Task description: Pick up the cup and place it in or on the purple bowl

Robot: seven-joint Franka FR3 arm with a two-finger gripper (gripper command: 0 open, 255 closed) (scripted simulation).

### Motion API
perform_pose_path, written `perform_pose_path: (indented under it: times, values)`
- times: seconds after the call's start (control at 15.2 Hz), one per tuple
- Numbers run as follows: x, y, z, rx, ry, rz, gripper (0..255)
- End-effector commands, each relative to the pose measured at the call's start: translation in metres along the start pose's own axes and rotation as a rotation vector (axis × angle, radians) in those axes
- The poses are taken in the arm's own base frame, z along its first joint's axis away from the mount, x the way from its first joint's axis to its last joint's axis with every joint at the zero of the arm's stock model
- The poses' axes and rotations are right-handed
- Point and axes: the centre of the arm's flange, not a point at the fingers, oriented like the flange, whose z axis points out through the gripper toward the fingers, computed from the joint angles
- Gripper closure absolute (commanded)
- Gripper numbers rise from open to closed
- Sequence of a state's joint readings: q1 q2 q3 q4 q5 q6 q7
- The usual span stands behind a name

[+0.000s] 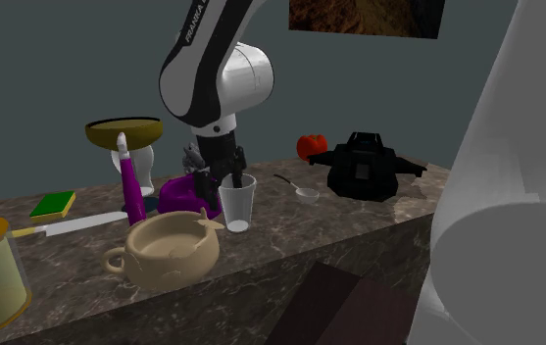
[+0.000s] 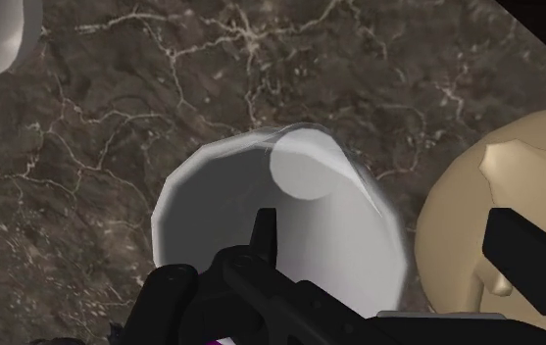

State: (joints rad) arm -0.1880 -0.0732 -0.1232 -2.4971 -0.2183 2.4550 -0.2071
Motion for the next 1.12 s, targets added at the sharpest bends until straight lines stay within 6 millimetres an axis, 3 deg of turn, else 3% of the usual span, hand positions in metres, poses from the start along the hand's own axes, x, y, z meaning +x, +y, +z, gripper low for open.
perform_pose_path:
  times: [0.0,0.33,0.4,1.06]
  values:
    - [0.0002,-0.0002,0.0010,0.000,0.000,0.000,0]
    - [0.0002,-0.0001,0.0009,0.000,0.000,0.000,0]
    - [0.0002,-0.0001,0.0009,0.000,0.000,0.000,255]
    - [0.0001,0.0005,-0.0043,0.000,0.000,0.000,255]
